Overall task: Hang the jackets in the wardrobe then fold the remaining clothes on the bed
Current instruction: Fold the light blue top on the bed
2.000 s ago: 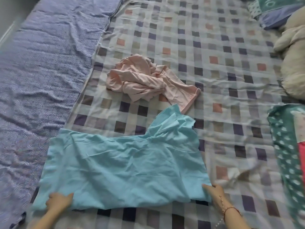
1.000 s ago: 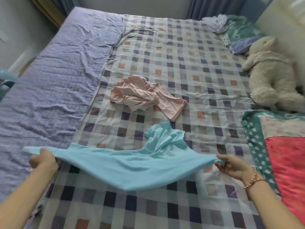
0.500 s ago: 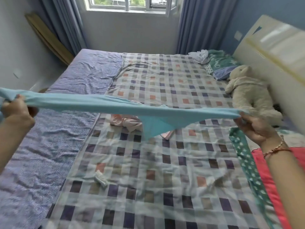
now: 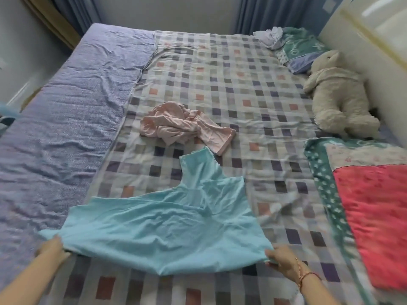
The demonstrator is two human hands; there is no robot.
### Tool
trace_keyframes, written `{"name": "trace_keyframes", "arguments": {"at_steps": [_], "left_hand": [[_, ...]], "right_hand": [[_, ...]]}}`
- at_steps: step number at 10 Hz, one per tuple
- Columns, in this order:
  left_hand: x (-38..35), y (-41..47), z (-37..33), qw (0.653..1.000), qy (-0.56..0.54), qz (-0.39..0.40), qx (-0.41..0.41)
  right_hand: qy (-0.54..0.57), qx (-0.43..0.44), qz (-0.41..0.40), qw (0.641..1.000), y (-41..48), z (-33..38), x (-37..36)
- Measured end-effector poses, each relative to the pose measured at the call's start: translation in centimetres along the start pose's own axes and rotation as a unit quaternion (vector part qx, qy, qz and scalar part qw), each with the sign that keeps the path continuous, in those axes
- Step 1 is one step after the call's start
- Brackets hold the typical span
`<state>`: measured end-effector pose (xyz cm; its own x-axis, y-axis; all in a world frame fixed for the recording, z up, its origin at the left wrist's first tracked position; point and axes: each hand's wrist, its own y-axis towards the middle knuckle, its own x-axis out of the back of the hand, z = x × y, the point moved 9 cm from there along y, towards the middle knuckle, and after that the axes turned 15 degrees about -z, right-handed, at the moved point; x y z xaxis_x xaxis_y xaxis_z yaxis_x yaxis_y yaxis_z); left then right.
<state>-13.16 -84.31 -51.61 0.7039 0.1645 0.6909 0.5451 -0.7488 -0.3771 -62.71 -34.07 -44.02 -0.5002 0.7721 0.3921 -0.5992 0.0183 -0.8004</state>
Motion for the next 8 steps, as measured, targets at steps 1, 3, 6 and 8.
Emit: {"name": "trace_keyframes", "arguments": {"at_steps": [1, 3, 6, 8], "left_hand": [[4.0, -16.2, -4.0, 1.0, -0.01, -0.015, 0.011], [-0.8, -28.6, -10.7, 0.965, -0.039, 0.037, -0.258], [-13.5, -50.2, -1.3, 0.613, 0.115, 0.453, -0.637], [-16.1, -43.5, 3.9, 0.633, 0.282, 0.372, -0.618]], "right_hand": [[-0.048, 0.027, -0.008, 0.998, 0.2, -0.4, -2.5], [-0.264, 0.135, -0.161, 0.941, 2.4, 1.5, -2.5], [0.089, -0.014, -0.034, 0.995, 3.7, 1.0, -5.2], [-0.054, 0.039, -0.05, 0.997, 7.3, -2.9, -6.0]]}}
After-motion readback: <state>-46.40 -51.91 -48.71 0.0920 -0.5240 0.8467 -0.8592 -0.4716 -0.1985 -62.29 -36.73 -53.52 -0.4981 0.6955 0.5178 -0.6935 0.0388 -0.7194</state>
